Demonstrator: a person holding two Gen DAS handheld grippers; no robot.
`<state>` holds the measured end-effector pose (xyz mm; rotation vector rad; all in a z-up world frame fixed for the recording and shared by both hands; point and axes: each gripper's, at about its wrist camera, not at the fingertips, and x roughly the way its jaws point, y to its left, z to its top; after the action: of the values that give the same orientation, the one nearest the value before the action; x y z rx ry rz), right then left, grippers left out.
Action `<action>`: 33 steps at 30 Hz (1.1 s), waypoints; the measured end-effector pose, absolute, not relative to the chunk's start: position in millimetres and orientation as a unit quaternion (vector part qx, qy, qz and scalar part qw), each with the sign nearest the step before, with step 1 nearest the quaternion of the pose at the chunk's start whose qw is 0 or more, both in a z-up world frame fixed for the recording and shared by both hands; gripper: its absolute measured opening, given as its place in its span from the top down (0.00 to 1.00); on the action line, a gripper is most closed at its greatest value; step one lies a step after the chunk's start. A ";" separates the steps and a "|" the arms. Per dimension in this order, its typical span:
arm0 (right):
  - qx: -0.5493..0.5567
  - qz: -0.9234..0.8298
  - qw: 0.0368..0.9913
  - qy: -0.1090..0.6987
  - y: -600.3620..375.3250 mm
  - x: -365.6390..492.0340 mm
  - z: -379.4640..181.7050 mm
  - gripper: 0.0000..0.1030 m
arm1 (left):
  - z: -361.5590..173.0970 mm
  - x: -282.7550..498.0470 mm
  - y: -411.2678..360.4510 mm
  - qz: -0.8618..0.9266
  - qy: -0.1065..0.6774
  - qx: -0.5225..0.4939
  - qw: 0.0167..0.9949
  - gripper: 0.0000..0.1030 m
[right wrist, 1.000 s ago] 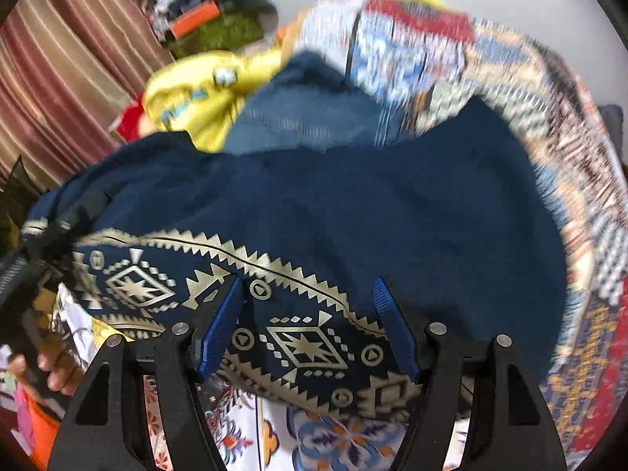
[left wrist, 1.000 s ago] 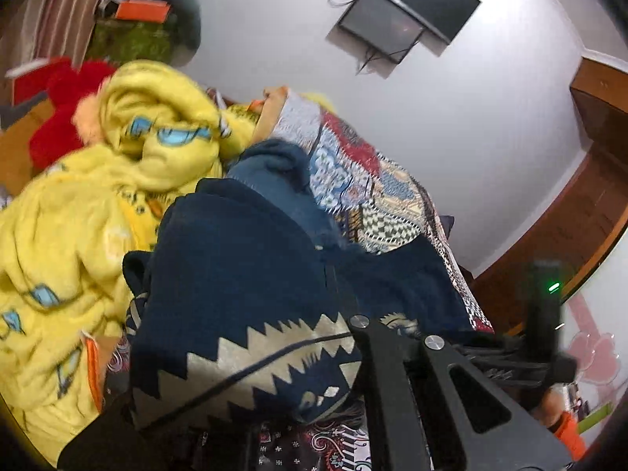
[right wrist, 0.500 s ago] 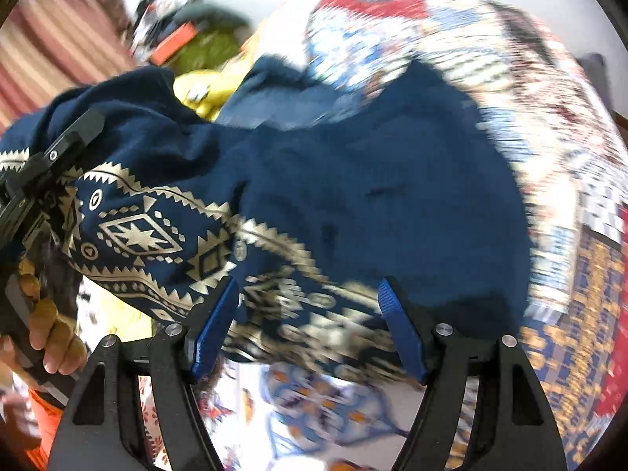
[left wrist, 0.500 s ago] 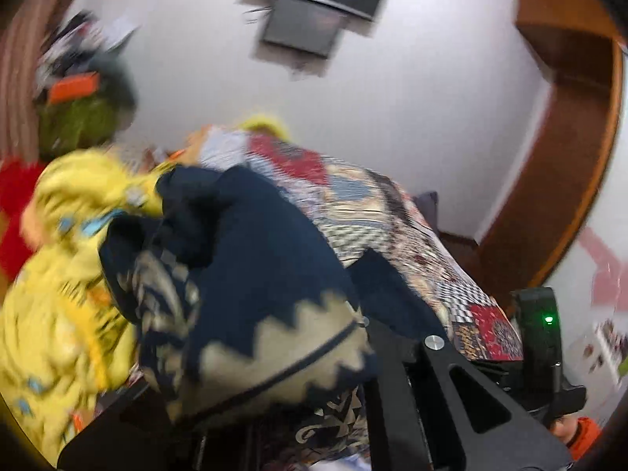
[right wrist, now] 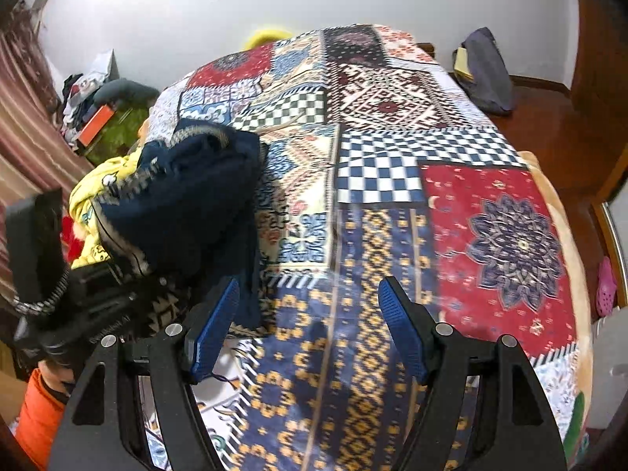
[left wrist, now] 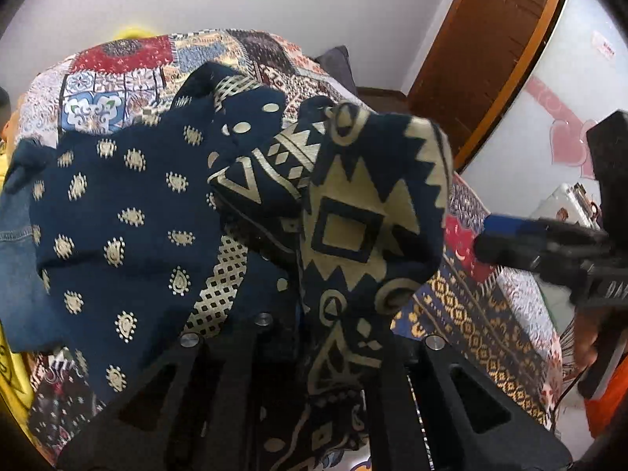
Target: Fold large clothes
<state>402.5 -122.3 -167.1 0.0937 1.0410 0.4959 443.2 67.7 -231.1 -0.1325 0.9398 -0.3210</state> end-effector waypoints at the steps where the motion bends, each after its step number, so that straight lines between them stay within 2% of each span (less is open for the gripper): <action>1: 0.045 0.234 0.838 0.491 -125.5 401.8 -166.0 0.32 | -230.0 440.1 68.0 -0.152 0.446 -0.062 0.880 0.91; 2: 0.047 0.234 0.838 0.490 -127.8 400.2 -164.4 0.32 | -227.7 438.2 66.5 -0.152 0.442 -0.059 0.882 0.89; 3: 0.048 0.235 0.839 0.489 -130.7 402.1 -162.6 0.32 | -224.9 434.5 66.4 -0.157 0.440 -0.056 0.883 0.78; 4: 0.048 0.238 0.838 0.488 -131.6 402.3 -160.4 0.32 | -223.0 429.4 64.9 -0.160 0.439 -0.053 0.882 0.62; 6: 0.048 0.243 0.840 0.483 -130.0 400.4 -156.3 0.32 | -217.0 421.5 62.6 -0.162 0.441 -0.045 0.882 0.45; 11: 0.040 0.267 0.846 0.459 -118.8 394.9 -137.2 0.32 | -195.0 386.1 68.6 -0.156 0.416 -0.024 0.896 0.39; 14: 0.030 0.287 0.848 0.443 -106.3 391.8 -126.3 0.32 | -176.9 366.8 85.2 -0.144 0.394 -0.024 0.908 0.31; 16: 0.022 0.302 0.848 0.434 -95.2 390.7 -121.1 0.32 | -162.1 361.0 101.0 -0.123 0.375 -0.021 0.919 0.18; 18: 0.012 0.316 0.846 0.428 -79.4 392.9 -119.4 0.32 | -150.7 358.9 121.2 -0.086 0.357 -0.018 0.930 0.09; 24: -0.024 0.351 0.822 0.448 -25.3 416.1 -134.3 0.32 | -154.3 392.9 179.6 -0.006 0.361 -0.025 0.932 0.08; 33: -0.076 0.360 0.786 0.497 29.1 485.6 -162.2 0.32 | -212.0 462.0 220.5 0.010 0.407 -0.091 0.909 0.08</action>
<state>485.6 29.1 -162.2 -0.1629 1.0722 0.7755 462.0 220.5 -212.0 -0.1874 0.8394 0.0212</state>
